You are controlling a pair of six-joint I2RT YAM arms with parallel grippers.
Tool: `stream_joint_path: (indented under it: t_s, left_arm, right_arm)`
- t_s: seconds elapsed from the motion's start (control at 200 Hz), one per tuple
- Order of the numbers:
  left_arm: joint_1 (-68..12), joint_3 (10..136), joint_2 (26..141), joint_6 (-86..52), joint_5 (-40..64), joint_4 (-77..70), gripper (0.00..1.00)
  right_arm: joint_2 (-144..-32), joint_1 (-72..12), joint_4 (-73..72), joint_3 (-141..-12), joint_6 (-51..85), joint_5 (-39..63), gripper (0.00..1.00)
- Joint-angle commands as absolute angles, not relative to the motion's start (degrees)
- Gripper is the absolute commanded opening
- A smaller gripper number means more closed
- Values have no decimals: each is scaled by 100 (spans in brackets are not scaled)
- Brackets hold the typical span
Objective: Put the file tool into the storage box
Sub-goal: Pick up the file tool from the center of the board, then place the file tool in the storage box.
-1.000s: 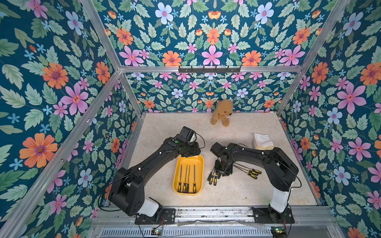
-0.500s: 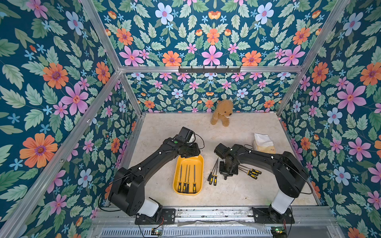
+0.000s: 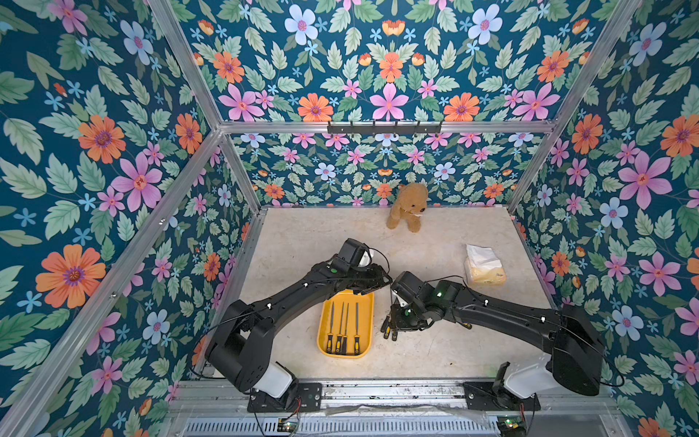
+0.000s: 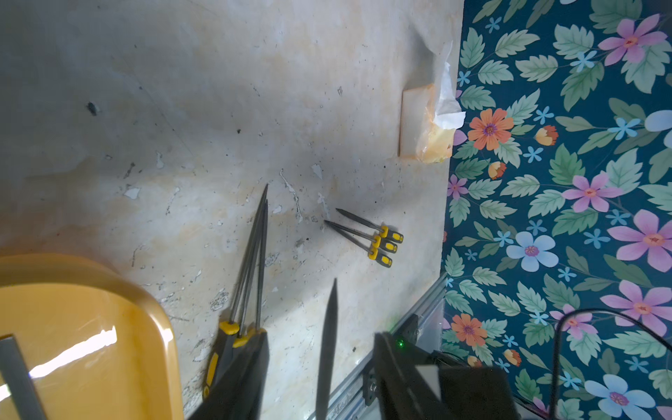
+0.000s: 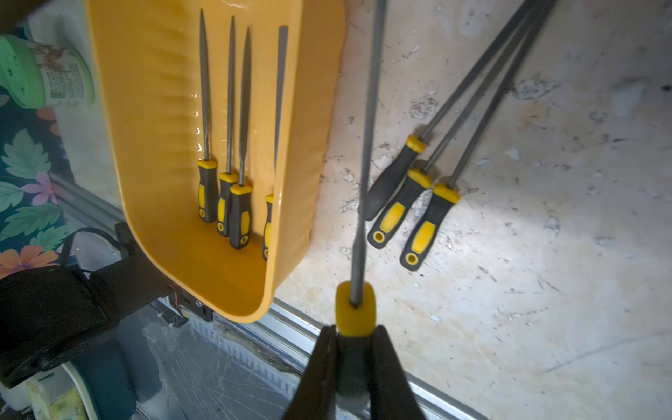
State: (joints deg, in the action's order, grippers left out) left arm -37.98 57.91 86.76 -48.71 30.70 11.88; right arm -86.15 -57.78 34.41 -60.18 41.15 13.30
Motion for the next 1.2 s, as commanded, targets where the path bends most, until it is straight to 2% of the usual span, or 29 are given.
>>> stream_joint_path:
  t_s: [0.0, 0.095, 0.2, 0.33, 0.365, 0.445, 0.51, 0.59, 0.7, 0.735, 0.77, 0.96, 1.195]
  left_arm:
    - [-3867, 5792, 8734, -5004, 3111, 846, 53]
    - [-3874, 5737, 8794, -4943, 3029, 950, 50]
    - [-3876, 5655, 8837, -4887, 2902, 1002, 38]
    - [-3885, 5638, 8982, -4817, 2887, 1063, 31]
    - [-3885, 5647, 8999, -4805, 2880, 1063, 26]
    - [-3885, 5760, 9043, -4690, 2766, 1265, 8]
    - [-3880, 5852, 9065, -4603, 2677, 1417, 0]
    - [-3868, 5992, 9072, -4419, 2609, 1696, 0]
    - [-3656, 6060, 8862, -4061, 2540, 2243, 0]
    - [-3526, 6040, 8740, -3914, 2511, 2425, 0]
    - [-3384, 6029, 8623, -3735, 2447, 2677, 0]
    - [-3067, 5799, 8213, -2804, 1744, 3631, 0]
    - [-3066, 5116, 8204, -2863, 1550, 3234, 0]
  right_arm:
    - [-8696, -5807, 3148, -6047, 4169, 1483, 0]
    - [-8701, -5814, 3065, -6056, 4186, 1503, 0]
    - [-8692, -5812, 3025, -6047, 4212, 1525, 0]
    - [-8703, -5815, 2957, -6058, 4241, 1577, 0]
    - [-8708, -5818, 2936, -6063, 4243, 1582, 0]
    - [-8731, -5818, 2916, -6072, 4244, 1586, 0]
    - [-8775, -5813, 2897, -6086, 4238, 1646, 0]
    - [-8811, -5812, 2900, -6126, 4242, 1670, 4]
    - [-8727, -5620, 2925, -6176, 4326, 1644, 45]
    - [-8660, -5494, 2919, -6159, 4413, 1635, 53]
    - [-8588, -5340, 2935, -6117, 4530, 1642, 57]
    - [-8596, -4869, 3222, -5911, 4957, 1685, 60]
    - [-9213, -4892, 3463, -5862, 4928, 1685, 58]
